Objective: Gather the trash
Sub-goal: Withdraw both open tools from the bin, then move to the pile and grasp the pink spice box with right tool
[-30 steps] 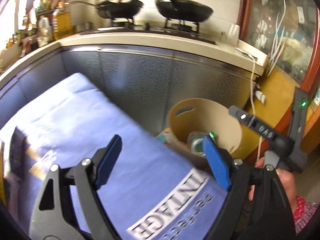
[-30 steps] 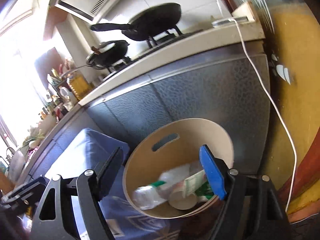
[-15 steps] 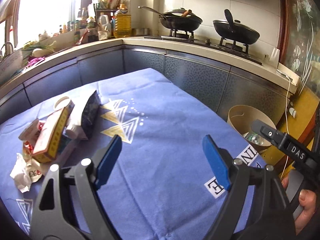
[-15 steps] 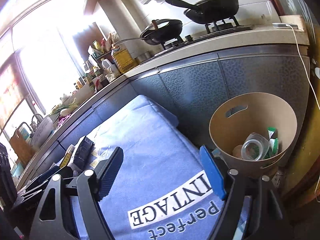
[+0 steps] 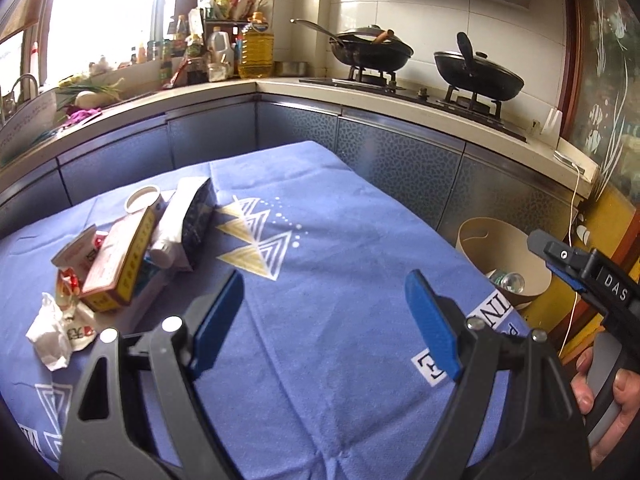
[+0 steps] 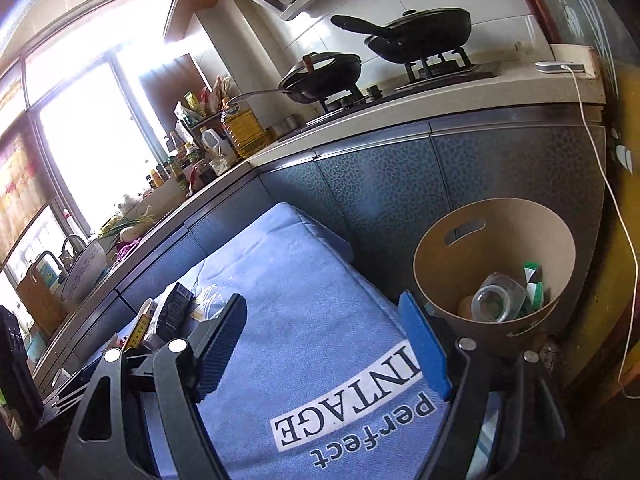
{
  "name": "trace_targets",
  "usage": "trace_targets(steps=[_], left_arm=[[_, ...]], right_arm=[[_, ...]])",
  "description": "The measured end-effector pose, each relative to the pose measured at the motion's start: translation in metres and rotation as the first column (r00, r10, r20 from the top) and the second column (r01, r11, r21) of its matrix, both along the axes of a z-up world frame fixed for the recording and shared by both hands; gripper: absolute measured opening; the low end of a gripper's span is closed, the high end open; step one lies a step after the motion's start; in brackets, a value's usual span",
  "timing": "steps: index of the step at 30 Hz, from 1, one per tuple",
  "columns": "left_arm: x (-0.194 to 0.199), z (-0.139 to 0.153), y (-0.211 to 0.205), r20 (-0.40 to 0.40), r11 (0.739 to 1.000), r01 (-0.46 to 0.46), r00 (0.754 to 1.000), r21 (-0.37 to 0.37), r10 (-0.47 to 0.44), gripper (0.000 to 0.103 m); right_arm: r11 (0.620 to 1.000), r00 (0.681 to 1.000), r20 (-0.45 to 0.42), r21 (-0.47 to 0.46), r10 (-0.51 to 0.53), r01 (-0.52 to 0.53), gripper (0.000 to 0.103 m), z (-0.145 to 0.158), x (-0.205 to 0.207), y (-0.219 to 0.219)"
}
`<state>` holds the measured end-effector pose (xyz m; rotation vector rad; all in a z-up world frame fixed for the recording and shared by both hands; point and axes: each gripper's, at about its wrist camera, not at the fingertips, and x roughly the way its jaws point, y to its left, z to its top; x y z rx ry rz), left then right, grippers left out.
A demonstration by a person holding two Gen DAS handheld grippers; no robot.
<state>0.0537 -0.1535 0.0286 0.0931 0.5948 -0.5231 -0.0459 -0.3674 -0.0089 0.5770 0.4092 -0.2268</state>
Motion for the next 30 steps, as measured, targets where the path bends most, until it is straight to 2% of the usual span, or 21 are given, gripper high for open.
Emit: trace_targets(steps=[9,15,20,30], left_arm=[[-0.021,-0.004,-0.047,0.005,0.994,0.096,0.995,0.050,-0.096,0.079],[-0.031,-0.009,-0.068,0.005,0.987,0.129,0.992,0.096,-0.130,0.079],[-0.030,-0.012,-0.068,0.002,0.987,0.116,0.993,0.111,-0.117,0.079],[-0.022,-0.016,-0.046,-0.010,0.994,0.065,0.998,0.091,-0.065,0.080]], right_arm=[[0.997,0.997,-0.005,0.026,-0.072,0.072,0.077,-0.010,-0.034,-0.027],[0.993,0.995,-0.017,0.060,-0.099,0.100,0.077,-0.019,-0.043,-0.040],[0.995,0.996,-0.014,0.063,-0.083,0.084,0.077,-0.020,-0.040,-0.037],[1.000,1.000,-0.017,0.018,0.002,-0.002,0.077,-0.012,-0.021,-0.009]])
